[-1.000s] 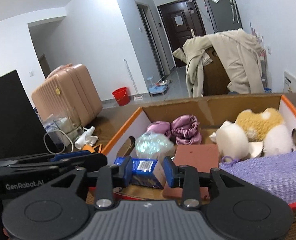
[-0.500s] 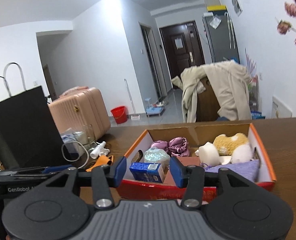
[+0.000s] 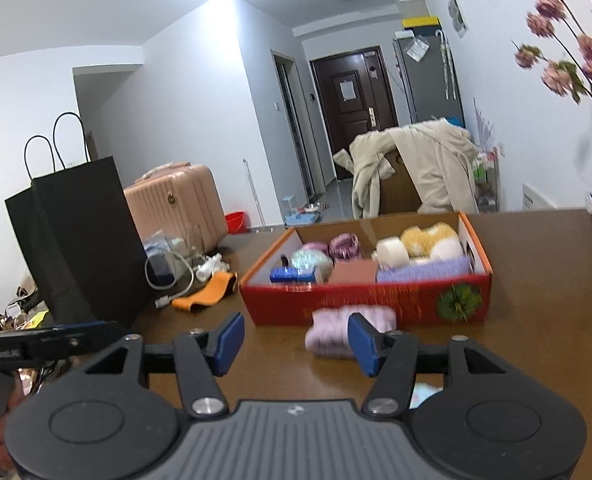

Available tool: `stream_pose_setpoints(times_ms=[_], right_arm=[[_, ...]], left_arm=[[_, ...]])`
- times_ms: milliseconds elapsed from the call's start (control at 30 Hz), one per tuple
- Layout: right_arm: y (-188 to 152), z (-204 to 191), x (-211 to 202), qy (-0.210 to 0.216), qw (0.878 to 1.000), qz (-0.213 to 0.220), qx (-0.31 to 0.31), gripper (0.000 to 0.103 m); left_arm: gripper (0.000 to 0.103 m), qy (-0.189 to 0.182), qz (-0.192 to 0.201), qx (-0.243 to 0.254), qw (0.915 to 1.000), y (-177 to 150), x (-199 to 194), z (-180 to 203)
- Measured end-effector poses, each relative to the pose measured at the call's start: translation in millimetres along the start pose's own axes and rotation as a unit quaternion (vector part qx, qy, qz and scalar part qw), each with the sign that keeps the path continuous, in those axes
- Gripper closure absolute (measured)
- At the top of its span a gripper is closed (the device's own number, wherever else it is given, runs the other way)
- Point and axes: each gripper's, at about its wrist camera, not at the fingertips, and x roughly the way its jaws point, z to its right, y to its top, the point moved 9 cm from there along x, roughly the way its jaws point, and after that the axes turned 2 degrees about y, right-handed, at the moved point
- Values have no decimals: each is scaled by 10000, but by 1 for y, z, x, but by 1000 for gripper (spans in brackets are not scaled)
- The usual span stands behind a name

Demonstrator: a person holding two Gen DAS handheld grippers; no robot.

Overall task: Organize soft objects
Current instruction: 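Lower the carton into the box, open both tools and withdraw, then close both tools on the lilac fluffy towel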

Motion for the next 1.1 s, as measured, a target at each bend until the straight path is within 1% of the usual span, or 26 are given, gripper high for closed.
stream_pose_setpoints(times_ms=[100, 300, 467, 567, 767, 933, 1100], right_arm=[[-12, 6, -11, -46, 9999, -32, 127, 46], [-25, 21, -26, -123, 9994, -10, 316, 45], [-29, 35, -20, -203, 9988, -66, 440, 45], [-29, 43, -10, -216, 9984, -133, 496, 45], [-26, 64, 26, -250, 9974, -327, 593, 45], [-19, 81, 61, -270, 9966, -480, 613, 45], [-11, 95, 100, -204, 9954, -656, 664, 45]], left_arm=[[26, -24, -34, -73, 10000, -10, -6, 3], [26, -49, -163, -27, 9999, -20, 1, 11], [26, -157, -338, -103, 9993, -25, 19, 16], [26, -148, -510, -153, 9985, -29, 37, 15], [26, -117, -739, -212, 9970, -27, 79, 11], [27, -139, -966, -229, 9950, -24, 127, 11], [30, -89, -1229, -192, 9922, -18, 178, 10]])
